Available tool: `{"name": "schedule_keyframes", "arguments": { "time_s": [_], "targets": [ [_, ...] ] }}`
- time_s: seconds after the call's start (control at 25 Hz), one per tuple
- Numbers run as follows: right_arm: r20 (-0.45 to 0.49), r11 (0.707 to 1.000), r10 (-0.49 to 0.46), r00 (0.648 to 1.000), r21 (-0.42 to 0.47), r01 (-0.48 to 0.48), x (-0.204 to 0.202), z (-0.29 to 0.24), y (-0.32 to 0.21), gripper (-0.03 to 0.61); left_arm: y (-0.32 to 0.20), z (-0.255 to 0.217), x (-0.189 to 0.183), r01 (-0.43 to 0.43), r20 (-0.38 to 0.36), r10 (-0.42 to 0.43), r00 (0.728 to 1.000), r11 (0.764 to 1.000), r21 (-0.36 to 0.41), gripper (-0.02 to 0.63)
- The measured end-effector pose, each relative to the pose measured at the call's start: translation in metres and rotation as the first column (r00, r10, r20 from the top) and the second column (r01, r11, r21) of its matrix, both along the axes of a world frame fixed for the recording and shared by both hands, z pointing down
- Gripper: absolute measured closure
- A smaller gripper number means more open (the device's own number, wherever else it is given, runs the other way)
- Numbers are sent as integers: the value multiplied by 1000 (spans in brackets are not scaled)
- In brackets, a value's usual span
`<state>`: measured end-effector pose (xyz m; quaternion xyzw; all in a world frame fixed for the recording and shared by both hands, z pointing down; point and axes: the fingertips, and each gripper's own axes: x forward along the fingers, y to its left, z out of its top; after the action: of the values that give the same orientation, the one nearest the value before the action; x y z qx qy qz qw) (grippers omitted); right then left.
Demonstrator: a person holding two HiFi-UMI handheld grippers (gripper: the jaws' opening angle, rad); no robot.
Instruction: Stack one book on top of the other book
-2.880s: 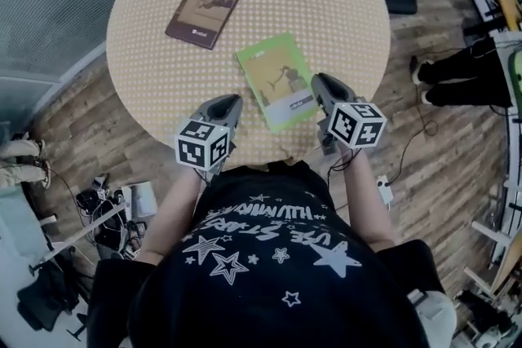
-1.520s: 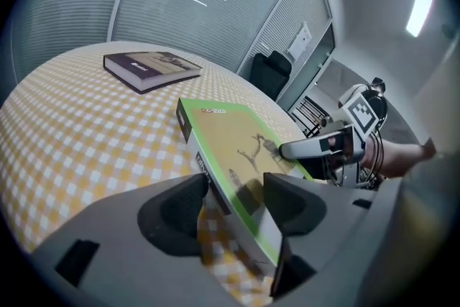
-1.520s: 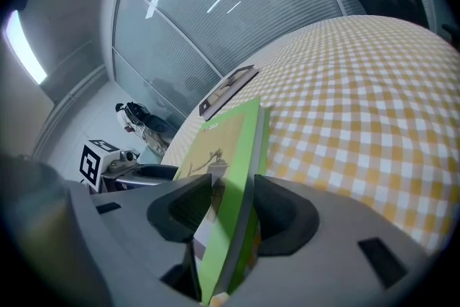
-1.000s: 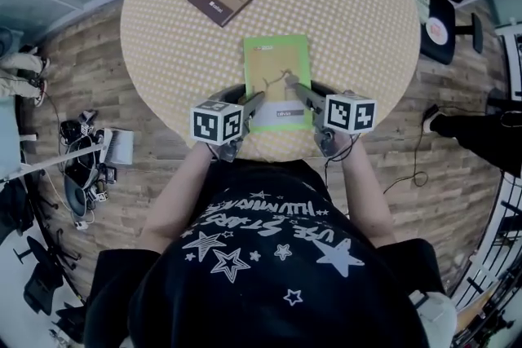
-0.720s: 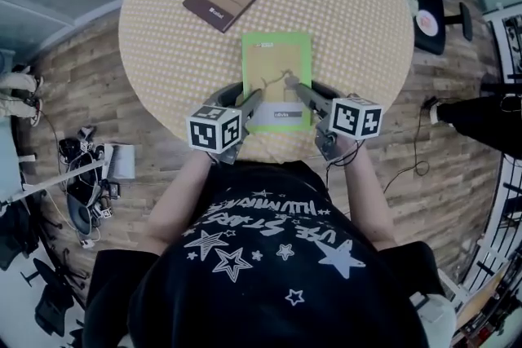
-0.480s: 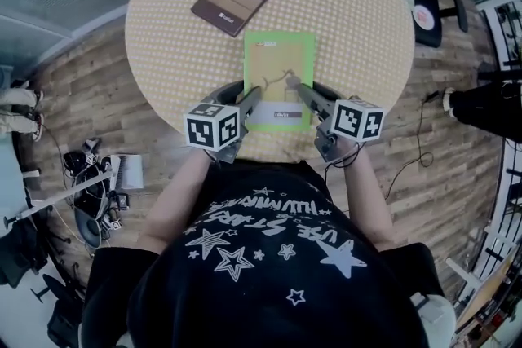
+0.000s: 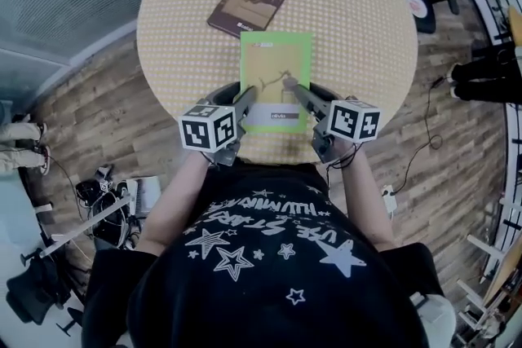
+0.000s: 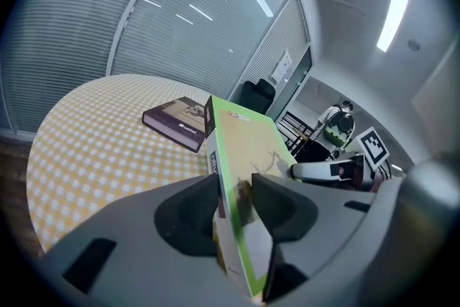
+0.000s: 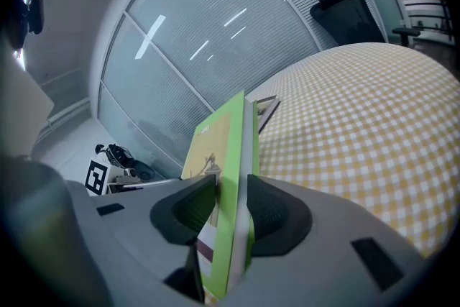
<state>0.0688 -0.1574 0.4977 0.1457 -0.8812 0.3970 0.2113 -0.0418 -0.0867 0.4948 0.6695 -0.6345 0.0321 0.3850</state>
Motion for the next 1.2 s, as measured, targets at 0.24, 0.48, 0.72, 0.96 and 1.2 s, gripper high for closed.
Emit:
{"name": "schedule_keyframes", "arguments": {
  "time_s": [0.24, 0.48, 0.72, 0.96, 1.2],
  "targets": [
    [18, 994, 108, 994, 0, -108, -16, 1, 22, 434, 14, 1, -22, -81, -17, 81, 997, 997, 7, 465],
    [21, 988, 155, 988, -9, -155, -27, 0, 41, 434, 26, -2, -36, -128, -7, 128, 992, 992, -12, 466],
    [30, 991, 130, 991, 10, -130, -23, -5, 38, 434, 22, -11, -31, -89, 25, 89, 996, 996, -25, 466],
    [80, 992, 124, 989, -3, -124, -23, -13, 23, 434, 9, -20, -30, -61, 48, 63, 997, 998, -32, 466],
    [99, 988, 155, 983, 7, -157, -30, -15, 19, 434, -1, -25, -40, -87, 65, 89, 994, 996, -28, 466]
  ]
}}
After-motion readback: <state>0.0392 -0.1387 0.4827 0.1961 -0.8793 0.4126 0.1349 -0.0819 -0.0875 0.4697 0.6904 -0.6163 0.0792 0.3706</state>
